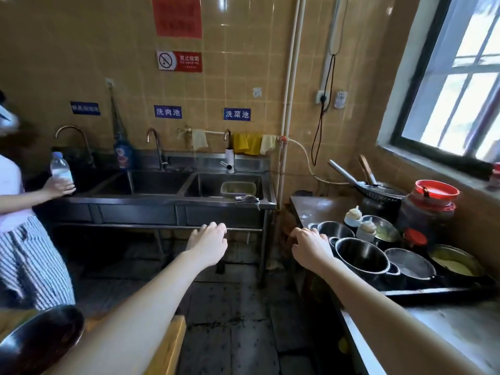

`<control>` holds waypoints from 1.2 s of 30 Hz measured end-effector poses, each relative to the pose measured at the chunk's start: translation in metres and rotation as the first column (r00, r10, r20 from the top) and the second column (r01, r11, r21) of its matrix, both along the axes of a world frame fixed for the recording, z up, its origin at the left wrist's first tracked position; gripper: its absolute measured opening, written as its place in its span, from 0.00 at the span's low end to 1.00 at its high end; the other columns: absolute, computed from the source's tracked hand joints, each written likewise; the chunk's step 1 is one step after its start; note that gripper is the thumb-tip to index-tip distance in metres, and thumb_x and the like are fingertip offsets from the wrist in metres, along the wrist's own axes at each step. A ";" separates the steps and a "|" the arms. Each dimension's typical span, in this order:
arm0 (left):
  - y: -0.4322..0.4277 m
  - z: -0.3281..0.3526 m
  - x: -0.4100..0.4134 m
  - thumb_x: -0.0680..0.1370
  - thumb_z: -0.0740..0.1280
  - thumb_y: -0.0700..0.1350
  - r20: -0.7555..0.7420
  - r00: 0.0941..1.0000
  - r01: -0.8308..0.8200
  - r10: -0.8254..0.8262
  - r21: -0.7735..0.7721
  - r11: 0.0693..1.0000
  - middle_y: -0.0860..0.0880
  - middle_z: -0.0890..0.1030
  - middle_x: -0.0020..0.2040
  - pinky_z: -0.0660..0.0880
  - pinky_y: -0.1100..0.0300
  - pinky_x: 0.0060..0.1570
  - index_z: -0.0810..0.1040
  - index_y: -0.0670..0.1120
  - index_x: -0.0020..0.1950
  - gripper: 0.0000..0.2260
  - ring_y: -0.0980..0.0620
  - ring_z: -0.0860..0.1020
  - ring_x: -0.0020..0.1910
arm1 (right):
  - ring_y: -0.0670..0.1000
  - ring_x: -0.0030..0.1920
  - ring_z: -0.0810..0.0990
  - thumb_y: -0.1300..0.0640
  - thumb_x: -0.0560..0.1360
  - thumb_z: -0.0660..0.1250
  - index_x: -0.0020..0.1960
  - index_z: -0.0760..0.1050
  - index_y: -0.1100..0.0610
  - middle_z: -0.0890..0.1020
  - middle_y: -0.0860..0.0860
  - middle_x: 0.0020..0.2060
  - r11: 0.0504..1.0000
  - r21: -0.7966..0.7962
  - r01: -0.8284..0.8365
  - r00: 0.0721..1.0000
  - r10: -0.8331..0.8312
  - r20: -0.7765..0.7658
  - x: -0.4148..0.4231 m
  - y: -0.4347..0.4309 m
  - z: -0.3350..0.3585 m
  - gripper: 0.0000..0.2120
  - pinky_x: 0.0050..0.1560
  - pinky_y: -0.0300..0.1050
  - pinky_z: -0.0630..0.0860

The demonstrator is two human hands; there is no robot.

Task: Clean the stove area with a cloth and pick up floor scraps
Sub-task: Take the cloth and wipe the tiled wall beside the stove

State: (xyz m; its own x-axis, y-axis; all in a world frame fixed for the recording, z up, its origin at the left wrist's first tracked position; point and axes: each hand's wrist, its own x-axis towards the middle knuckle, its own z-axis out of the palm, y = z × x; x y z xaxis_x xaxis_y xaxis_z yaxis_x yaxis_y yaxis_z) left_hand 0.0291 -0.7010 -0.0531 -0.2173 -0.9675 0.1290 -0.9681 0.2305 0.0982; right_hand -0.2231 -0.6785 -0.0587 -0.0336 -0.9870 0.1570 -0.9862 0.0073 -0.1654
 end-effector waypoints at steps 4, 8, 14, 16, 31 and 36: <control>-0.092 -0.012 -0.014 0.80 0.54 0.47 0.010 1.000 -0.010 0.010 0.013 1.000 0.47 0.75 0.60 0.67 0.49 0.59 0.71 0.48 0.61 0.12 0.45 0.72 0.60 | 0.56 0.62 0.70 0.58 0.72 0.59 0.62 0.71 0.51 0.77 0.52 0.60 1.000 0.003 -0.016 1.000 0.016 0.014 -0.014 -0.097 -0.017 0.18 0.60 0.52 0.66; -0.191 -0.012 -0.037 0.80 0.55 0.47 -0.004 1.000 -0.022 0.022 0.024 0.999 0.46 0.74 0.62 0.67 0.49 0.60 0.70 0.48 0.62 0.12 0.45 0.72 0.62 | 0.56 0.62 0.70 0.58 0.73 0.59 0.62 0.71 0.51 0.77 0.52 0.60 1.000 -0.001 -0.023 0.999 0.023 0.026 -0.036 -0.203 -0.022 0.18 0.60 0.52 0.66; -0.300 -0.024 -0.044 0.80 0.56 0.47 -0.026 0.996 -0.079 0.080 0.058 0.995 0.47 0.74 0.63 0.67 0.49 0.59 0.70 0.49 0.62 0.12 0.45 0.72 0.62 | 0.56 0.61 0.71 0.60 0.72 0.58 0.60 0.73 0.52 0.78 0.52 0.58 1.000 0.021 -0.009 0.997 0.008 0.077 -0.057 -0.333 -0.031 0.17 0.58 0.52 0.67; -0.325 -0.034 -0.038 0.80 0.56 0.47 -0.021 0.995 -0.098 0.100 0.083 0.992 0.47 0.73 0.63 0.67 0.49 0.60 0.70 0.49 0.63 0.12 0.45 0.71 0.62 | 0.57 0.60 0.71 0.60 0.72 0.58 0.58 0.72 0.53 0.78 0.53 0.57 0.999 0.032 -0.038 0.997 0.036 0.073 -0.052 -0.364 -0.040 0.16 0.56 0.52 0.67; -0.543 -0.118 -0.024 0.81 0.56 0.47 -0.071 0.987 -0.124 0.141 0.208 0.970 0.48 0.74 0.61 0.69 0.51 0.59 0.71 0.48 0.62 0.12 0.46 0.73 0.61 | 0.55 0.61 0.72 0.56 0.75 0.64 0.63 0.71 0.50 0.78 0.51 0.59 0.981 0.153 -0.121 0.988 0.103 0.117 -0.013 -0.580 -0.127 0.17 0.58 0.50 0.69; -0.618 -0.155 -0.010 0.81 0.57 0.46 -0.134 0.974 -0.138 0.183 0.291 0.947 0.50 0.75 0.59 0.75 0.53 0.54 0.71 0.49 0.61 0.10 0.46 0.76 0.56 | 0.56 0.59 0.74 0.57 0.77 0.62 0.62 0.72 0.53 0.78 0.52 0.58 0.962 0.233 -0.142 0.983 0.109 0.146 0.012 -0.643 -0.170 0.14 0.57 0.51 0.72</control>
State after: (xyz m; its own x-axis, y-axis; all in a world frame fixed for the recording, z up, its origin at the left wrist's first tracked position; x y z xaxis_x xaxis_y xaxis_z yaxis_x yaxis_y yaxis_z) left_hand 0.0195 -1.3195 -0.2082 -0.0546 -0.9899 -0.1306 -0.9569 0.0145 0.2900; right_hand -0.2114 -1.3213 -0.2285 0.0886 -0.9925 -0.0842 -0.9517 -0.0594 -0.3013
